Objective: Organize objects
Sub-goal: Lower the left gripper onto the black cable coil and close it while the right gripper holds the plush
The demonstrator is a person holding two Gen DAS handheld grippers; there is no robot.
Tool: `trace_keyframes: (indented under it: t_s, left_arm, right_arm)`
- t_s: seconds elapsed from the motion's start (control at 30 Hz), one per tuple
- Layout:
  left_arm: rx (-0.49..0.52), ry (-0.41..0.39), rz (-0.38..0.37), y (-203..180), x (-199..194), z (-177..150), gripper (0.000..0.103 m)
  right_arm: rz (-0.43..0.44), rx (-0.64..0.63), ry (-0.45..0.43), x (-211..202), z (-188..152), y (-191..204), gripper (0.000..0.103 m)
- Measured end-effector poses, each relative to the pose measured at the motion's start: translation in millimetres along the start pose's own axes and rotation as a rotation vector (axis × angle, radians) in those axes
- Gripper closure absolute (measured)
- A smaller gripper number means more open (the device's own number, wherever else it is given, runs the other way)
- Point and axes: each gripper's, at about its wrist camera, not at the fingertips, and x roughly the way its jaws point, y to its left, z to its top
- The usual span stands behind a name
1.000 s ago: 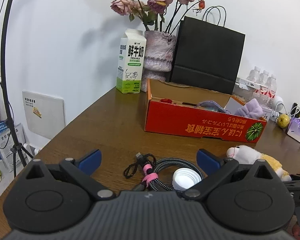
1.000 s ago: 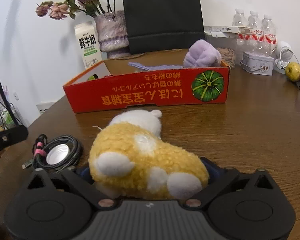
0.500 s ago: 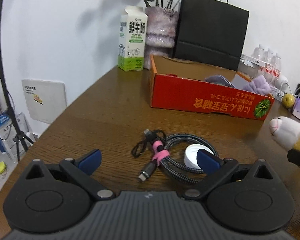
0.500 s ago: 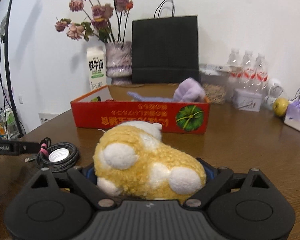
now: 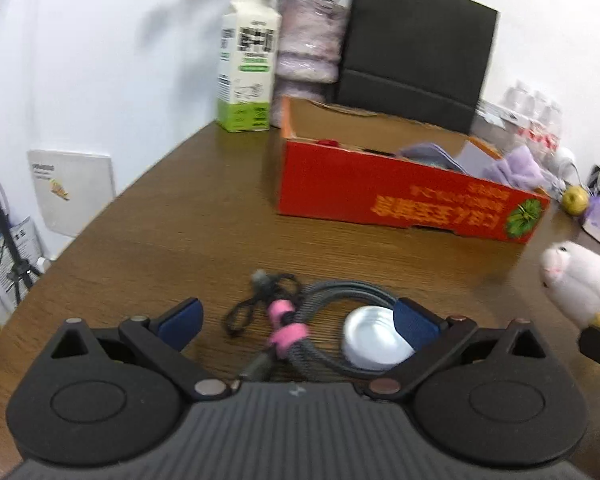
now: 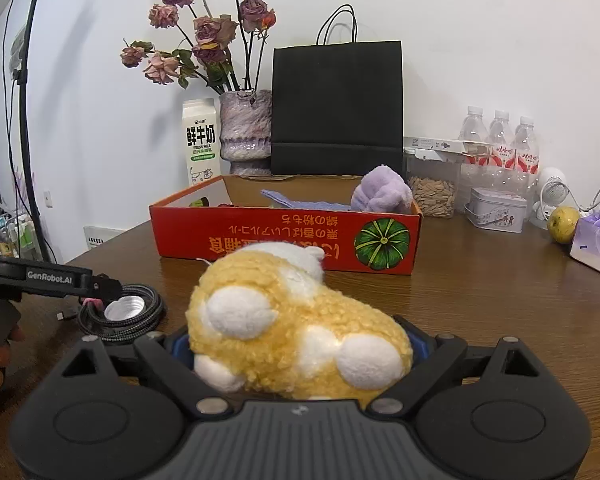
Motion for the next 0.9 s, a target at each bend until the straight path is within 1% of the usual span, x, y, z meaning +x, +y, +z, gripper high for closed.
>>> trace_keyframes:
  t_s: [0.17, 0.23, 0.27, 0.33, 0.7, 0.83, 0.87, 0.9]
  left_arm:
    - [0.013, 0.058, -0.055, -17, 14, 4, 0.0]
    - [0.024, 0.071, -0.057, -23, 16, 4, 0.0]
    - [0.036, 0.079, -0.044, -26, 18, 4, 0.0]
    - [0.075, 0.071, -0.008, -34, 20, 1, 0.0]
    - [0.043, 0.059, 0.025, -38, 18, -2, 0.0]
    - [0.031, 0.058, 0.023, -37, 16, -3, 0.0]
    - [0.008, 0.052, 0.016, -36, 14, -3, 0.0]
    - [-0.018, 0.045, -0.01, -34, 11, -3, 0.0]
  right_arm:
    - [0.001, -0.001, -0.003, 0, 0, 0, 0.01]
    - [0.0, 0.002, 0.0, 1, 0, 0, 0.01]
    - [-0.002, 0.004, 0.001, 1, 0, -1, 0.01]
    - [-0.01, 0.012, 0.004, 2, 0, -2, 0.01]
    - [-0.022, 0.023, 0.006, 4, 0, -4, 0.01]
    - [-0.022, 0.023, 0.004, 4, 0, -5, 0.01]
    - [-0.022, 0.023, 0.004, 4, 0, -5, 0.01]
    - [-0.021, 0.023, 0.002, 3, 0, -5, 0.01]
